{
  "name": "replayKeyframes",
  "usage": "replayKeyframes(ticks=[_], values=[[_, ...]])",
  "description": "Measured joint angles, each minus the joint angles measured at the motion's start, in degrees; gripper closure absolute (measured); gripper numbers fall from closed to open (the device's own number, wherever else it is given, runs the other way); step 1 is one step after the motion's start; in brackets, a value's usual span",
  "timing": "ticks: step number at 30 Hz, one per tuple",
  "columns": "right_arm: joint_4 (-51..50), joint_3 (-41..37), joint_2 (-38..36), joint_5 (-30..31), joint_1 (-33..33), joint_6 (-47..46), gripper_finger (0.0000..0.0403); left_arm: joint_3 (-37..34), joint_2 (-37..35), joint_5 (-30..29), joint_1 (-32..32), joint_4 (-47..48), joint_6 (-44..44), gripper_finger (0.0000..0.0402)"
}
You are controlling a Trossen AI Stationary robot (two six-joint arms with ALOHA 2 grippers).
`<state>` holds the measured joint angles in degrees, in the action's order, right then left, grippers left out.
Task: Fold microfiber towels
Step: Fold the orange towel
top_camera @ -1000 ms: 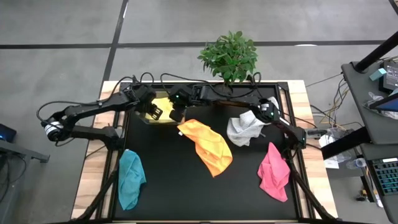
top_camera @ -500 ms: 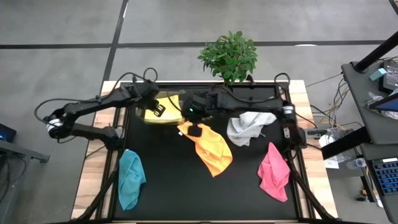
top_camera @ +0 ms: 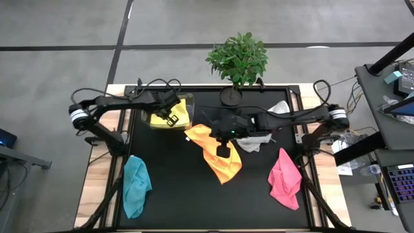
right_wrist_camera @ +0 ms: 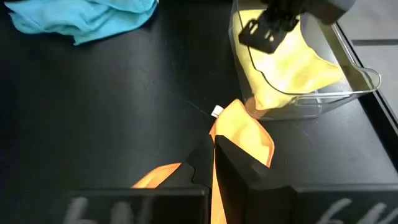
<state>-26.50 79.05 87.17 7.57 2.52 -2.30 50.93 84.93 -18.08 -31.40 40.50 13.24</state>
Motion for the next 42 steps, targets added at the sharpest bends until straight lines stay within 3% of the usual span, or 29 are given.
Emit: replayKeyframes(ticks=[10, 23, 34, 42], values=[[5.82, -8.89, -5.19, 0.08, -0.02, -1.15, 0.0394, 2.89, 3.97, 0.86, -0.02, -3.95, -0.72, 0.0401], [5.84, -9.01, -4.75, 0.04, -0.02, 0.37, 0.0394, 2.48, 4.00, 1.77, -0.11, -16.46, -2.10, 0.0402], [5.79, -9.08, -4.71, 0.04, -0.02, 0.39, 0.0394, 1.76, 4.00, 1.79, -0.11, -21.00, -1.68, 0.0402], [5.80, -9.48, -4.71, 0.04, -0.02, 0.37, 0.0394, -1.82, 4.02, 1.83, -0.11, -28.09, -1.55, 0.0401]])
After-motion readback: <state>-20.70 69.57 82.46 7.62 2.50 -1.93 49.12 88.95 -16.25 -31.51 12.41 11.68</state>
